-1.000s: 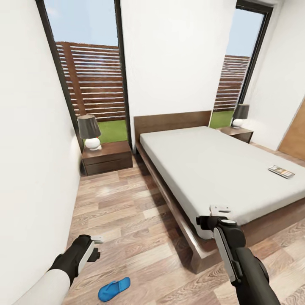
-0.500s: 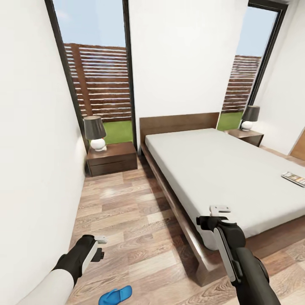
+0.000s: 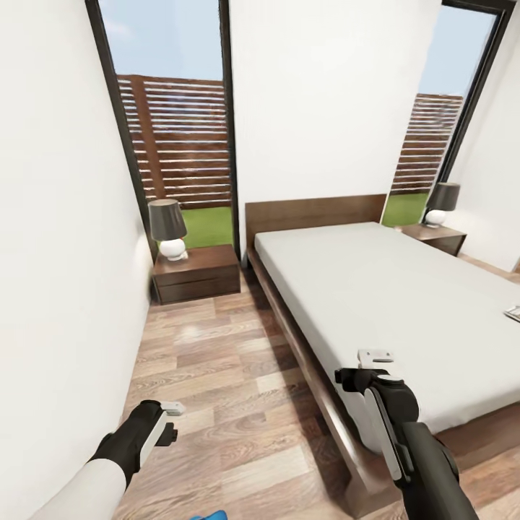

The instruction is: In the bedroom, move the book from the bed onto either nightstand, and place the two sandals side by side next to the bed.

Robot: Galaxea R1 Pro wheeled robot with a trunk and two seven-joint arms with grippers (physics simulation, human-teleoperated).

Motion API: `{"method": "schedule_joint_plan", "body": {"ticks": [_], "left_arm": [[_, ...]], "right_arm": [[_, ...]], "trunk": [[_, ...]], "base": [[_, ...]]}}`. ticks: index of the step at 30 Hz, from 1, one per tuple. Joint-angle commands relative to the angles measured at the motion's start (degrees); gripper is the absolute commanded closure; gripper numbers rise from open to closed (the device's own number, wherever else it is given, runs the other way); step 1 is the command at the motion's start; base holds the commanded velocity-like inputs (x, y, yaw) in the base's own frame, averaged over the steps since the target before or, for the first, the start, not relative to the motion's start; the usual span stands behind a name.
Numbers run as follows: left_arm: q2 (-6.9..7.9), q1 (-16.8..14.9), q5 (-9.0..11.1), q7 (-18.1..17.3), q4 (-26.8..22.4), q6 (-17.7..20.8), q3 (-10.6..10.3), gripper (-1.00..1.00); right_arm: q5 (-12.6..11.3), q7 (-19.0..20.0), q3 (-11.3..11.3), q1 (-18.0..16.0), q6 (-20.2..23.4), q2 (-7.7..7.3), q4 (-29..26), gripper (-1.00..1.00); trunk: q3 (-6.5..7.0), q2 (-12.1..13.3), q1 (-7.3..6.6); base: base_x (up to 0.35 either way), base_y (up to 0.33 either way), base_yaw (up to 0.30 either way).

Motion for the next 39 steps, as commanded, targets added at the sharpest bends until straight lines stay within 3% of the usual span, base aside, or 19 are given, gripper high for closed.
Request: {"method": "schedule_joint_plan", "body": {"ticks": [1,17,25,39], "left_arm": [[-0.02,-0.02,-0.01,0.11,-0.07,0.26,0.09,-1.00],[-0.09,-0.02,0.06,0.08,-0.07,0.26,0.13,-1.00],[-0.48,-0.02,0.11,0.06,-0.07,0.26,0.12,-1.00],[-1.49,-0.02,0.01,0.14,-0.01,0.30,-1.10,-1.00]], "right_arm": [[-0.01,-0.18,0.04,-0.04,0.27,0.01,-0.04,-1.00],[-0.04,-0.18,0.27,-0.04,0.30,0.01,0.48,-1.00],[-0.02,-0.33,3.89,-0.04,0.18,0.06,3.79,-1.00],[-0.22,-0.21,5.80,-0.04,-0.37,0.09,10.60,-1.00]], "trunk": [[-0.03,-0.03,0.01],[-2.39,-6.05,3.30],[-3.81,-9.26,5.06],[-6.33,-14.87,8.13]], "base": [[0.046,0.000,0.225],[0.013,0.000,0.145],[0.001,0.000,0.012],[0.000,0.000,0.001]]}}
